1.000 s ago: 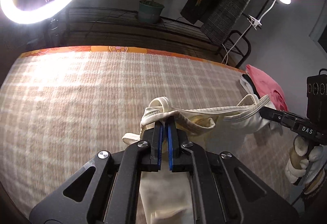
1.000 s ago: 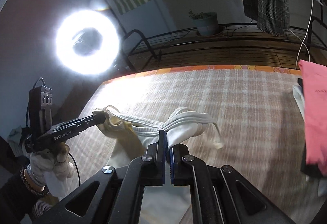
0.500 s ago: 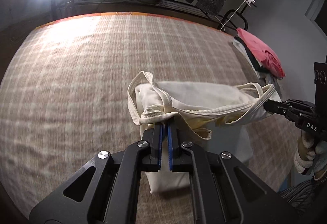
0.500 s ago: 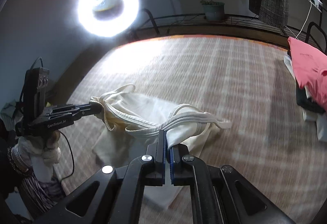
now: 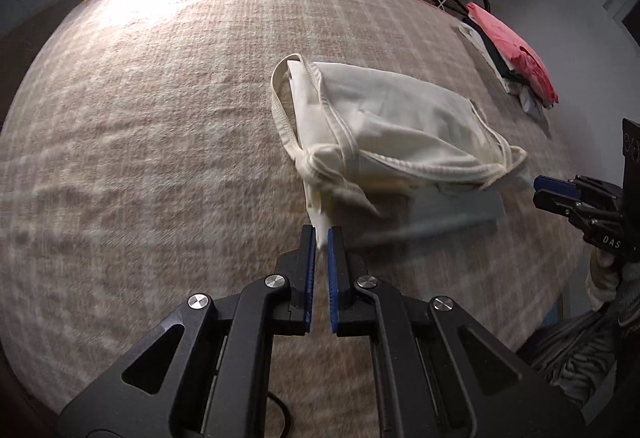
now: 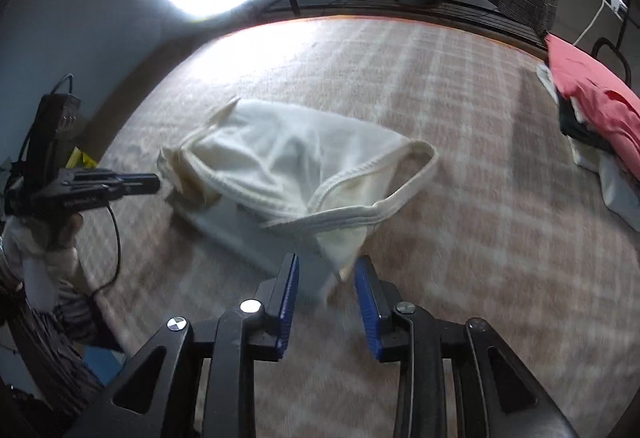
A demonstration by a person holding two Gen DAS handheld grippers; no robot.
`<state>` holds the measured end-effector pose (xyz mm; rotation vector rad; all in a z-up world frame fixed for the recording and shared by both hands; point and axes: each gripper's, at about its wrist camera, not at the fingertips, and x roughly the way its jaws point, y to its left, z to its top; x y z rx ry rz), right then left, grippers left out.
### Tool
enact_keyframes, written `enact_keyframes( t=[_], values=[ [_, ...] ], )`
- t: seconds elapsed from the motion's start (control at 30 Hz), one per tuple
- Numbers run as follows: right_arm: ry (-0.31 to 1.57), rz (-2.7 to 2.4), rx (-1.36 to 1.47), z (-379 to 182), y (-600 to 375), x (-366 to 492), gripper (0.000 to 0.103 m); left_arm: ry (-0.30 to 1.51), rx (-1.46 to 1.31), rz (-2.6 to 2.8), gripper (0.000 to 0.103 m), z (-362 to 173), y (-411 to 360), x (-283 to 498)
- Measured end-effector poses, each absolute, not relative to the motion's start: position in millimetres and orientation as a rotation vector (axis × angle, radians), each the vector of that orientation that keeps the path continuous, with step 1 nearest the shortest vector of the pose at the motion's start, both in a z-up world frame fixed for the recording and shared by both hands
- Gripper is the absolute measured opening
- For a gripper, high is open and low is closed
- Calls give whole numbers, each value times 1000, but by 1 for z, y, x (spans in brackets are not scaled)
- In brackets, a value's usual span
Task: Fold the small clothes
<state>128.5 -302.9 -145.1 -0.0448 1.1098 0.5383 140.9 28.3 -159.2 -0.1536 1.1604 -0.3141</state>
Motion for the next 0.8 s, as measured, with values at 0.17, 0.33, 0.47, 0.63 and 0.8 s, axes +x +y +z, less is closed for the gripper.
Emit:
enact_keyframes(
  t=[0.17, 0.33, 0.47, 0.63, 0.8],
  values=[
    [1030, 594, 39, -119, -306, 126, 31, 1045, -91, -323, 2, -122, 22, 140],
    [1038, 576, 19, -124, -279, 159, 30, 1016, -38, -323, 2, -110, -11, 186],
    [1070, 541, 57, -145, -270, 185, 28, 1080, -84, -327, 2, -127, -22, 218],
    [1153, 510, 40, -172, -263, 194, 25, 1169, -14, -287, 2, -158, -24, 219],
    [1215, 549, -33, -186, -262, 168, 25, 1241, 41, -330, 2, -183, -13, 180]
  ],
)
